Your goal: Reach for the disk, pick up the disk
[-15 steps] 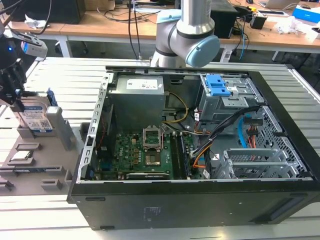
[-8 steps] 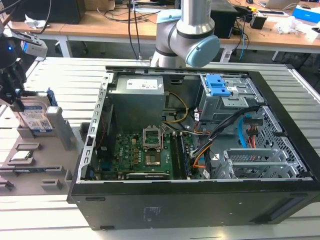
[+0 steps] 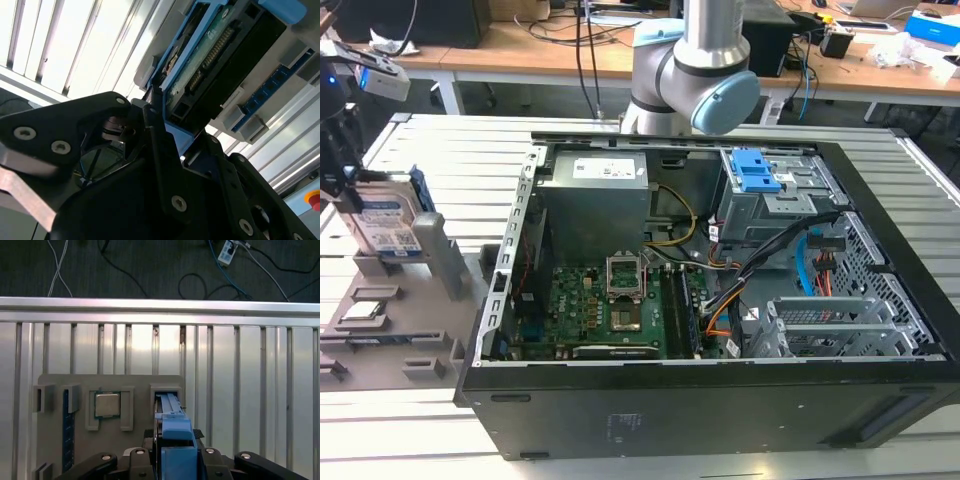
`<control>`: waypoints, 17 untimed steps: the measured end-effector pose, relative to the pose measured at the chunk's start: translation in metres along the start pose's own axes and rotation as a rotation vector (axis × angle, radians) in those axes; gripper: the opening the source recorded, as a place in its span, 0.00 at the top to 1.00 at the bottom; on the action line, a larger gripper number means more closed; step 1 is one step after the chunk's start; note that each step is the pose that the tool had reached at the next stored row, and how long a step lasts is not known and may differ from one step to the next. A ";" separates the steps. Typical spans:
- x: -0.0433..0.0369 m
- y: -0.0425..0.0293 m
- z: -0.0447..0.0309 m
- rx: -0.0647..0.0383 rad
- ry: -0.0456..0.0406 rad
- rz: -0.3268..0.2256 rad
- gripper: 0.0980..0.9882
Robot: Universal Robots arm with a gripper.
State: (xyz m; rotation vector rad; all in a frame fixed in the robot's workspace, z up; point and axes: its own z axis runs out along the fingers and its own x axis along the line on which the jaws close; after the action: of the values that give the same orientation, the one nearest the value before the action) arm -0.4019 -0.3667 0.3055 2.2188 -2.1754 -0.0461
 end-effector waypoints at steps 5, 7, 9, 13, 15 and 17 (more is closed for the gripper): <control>-0.0007 0.0004 -0.0141 0.000 0.0000 0.000 0.70; -0.0009 0.0005 -0.0179 0.000 0.0000 0.000 0.70; -0.0010 0.0007 -0.0215 0.000 0.0000 0.000 0.70; -0.0010 0.0010 -0.0280 0.000 0.0000 0.000 0.70; -0.0012 0.0011 -0.0323 0.000 0.0000 0.000 0.70; -0.0013 0.0013 -0.0373 0.000 0.0000 0.000 0.70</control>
State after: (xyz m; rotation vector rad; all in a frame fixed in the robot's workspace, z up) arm -0.4015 -0.3653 0.3428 2.2186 -2.1754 -0.0462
